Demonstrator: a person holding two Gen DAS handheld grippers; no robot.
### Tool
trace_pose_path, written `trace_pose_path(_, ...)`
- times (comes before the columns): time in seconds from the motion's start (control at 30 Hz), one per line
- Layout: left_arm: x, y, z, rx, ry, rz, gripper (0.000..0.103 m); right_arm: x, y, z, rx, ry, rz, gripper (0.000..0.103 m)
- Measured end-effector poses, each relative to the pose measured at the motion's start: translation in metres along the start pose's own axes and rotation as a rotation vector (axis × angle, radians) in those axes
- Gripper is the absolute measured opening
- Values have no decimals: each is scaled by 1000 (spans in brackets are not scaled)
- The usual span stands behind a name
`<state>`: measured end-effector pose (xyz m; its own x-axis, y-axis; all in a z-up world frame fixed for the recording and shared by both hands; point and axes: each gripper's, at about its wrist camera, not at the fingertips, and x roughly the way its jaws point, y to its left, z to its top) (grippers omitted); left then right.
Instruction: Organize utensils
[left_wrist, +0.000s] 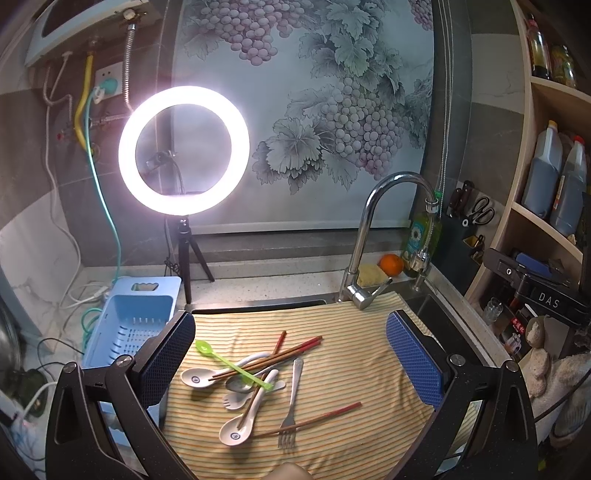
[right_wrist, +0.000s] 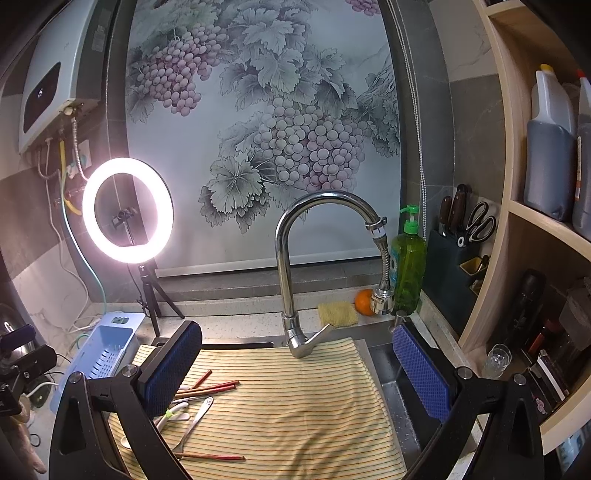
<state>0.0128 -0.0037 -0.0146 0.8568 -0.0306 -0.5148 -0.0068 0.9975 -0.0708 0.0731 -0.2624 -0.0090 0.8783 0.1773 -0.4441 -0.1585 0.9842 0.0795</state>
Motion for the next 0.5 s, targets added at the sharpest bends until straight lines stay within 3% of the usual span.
trace_pose_path(0.5, 1, -1, -1, -4, 10, -3, 103, 2, 1, -2, -1, 6, -1, 102)
